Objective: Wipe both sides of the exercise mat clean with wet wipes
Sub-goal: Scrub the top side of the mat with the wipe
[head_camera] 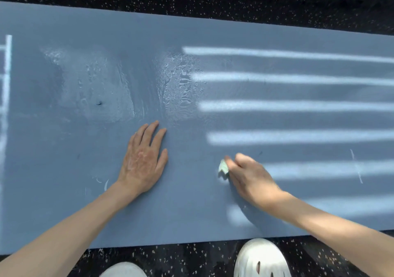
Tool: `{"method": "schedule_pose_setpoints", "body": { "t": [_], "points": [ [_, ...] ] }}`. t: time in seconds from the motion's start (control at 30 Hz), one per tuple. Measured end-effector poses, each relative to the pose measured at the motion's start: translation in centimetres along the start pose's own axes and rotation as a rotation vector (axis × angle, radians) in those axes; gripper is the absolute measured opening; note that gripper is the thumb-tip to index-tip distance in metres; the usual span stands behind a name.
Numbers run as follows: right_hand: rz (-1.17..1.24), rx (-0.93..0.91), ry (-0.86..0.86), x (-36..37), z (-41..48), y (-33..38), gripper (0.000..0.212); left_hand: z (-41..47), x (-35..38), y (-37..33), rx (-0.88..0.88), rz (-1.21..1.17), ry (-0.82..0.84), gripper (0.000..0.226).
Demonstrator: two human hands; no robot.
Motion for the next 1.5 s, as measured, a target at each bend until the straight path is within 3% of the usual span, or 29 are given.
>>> {"method": "schedule_pose_setpoints", "body": {
  "t": [0.1,0.13,0.23,0.3,0.37,0.43,0.53,0.6,0.7,0.77,0.9,0.97,1.07,1.13,1.23,1.4,1.5],
  "points": [
    [0.04,-0.251,0.226,1.6,-3.0,2.0,0.02,1.7,-0.2,-0.2,-0.011,-0.032,-0.01,0.057],
    [0.018,-0.191,0.244,1.2,-2.1,1.4,0.018,2.6,-0.3,-0.3,-0.01,-0.041,-0.019,0.057],
    [-0.026,0.085,-0.079,0.2,3.1,-2.8,0.027,5.7,-0.1,-0.6,-0.011,-0.059,-0.037,0.058],
    [0.005,0.035,-0.118,0.2,3.1,-2.0,0.03,8.0,-0.1,-0.7,-0.008,-0.065,-0.049,0.059],
    [0.045,-0.143,0.057,1.5,0.8,0.2,0.035,10.5,0.1,-0.6,-0.003,-0.06,-0.058,0.061],
    [0.103,-0.123,0.172,1.3,1.3,-0.3,0.047,13.0,0.4,-0.5,-0.004,-0.051,-0.069,0.06],
    [-0.02,0.034,-0.135,0.2,6.6,-4.0,0.026,16.5,1.2,-0.6,0.001,-0.032,-0.065,0.06],
    [-0.029,0.1,-0.226,0.0,8.0,-4.1,0.011,18.7,1.8,-0.9,0.017,-0.015,-0.075,0.06],
    [0.138,-0.153,-0.023,1.6,5.0,0.0,0.022,21.5,2.4,-1.3,0.008,-0.004,-0.081,0.056],
    [0.157,-0.158,0.034,0.9,6.5,-0.9,0.019,23.0,3.0,-1.4,-0.024,0.013,-0.081,0.054],
    [0.035,0.119,-0.312,-0.5,12.6,-6.7,0.027,23.7,3.8,-1.3,-0.032,0.074,-0.087,0.055],
    [0.043,0.048,-0.245,0.8,11.5,-5.0,0.033,23.5,3.9,-1.2,-0.035,0.07,-0.089,0.054],
    [0.054,-0.213,-0.047,1.5,9.4,-2.1,0.027,23.5,3.8,-1.2,-0.047,0.066,-0.091,0.056],
    [0.025,-0.15,-0.086,0.7,12.4,-4.5,0.023,23.6,3.8,-1.3,-0.055,0.061,-0.093,0.058],
    [-0.019,0.121,-0.302,-0.2,16.7,-7.9,0.034,23.7,3.6,-1.3,-0.062,0.057,-0.103,0.059],
    [0.173,-0.166,-0.113,1.0,14.2,-3.6,0.023,23.8,3.6,-1.3,-0.083,0.052,-0.112,0.061],
    [0.072,0.079,-0.355,-0.7,19.8,-8.7,0.022,23.9,3.6,-1.3,-0.092,0.051,-0.118,0.061]
  ]
}}
Point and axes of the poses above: each hand's wrist, its own z-axis towards the middle knuckle, its own x-axis out of the palm, y = z × x, the point moved 3 cm from there along z, towards the middle knuckle, and after that the axes turned 10 degrees about -y, right-handed, at the moved point
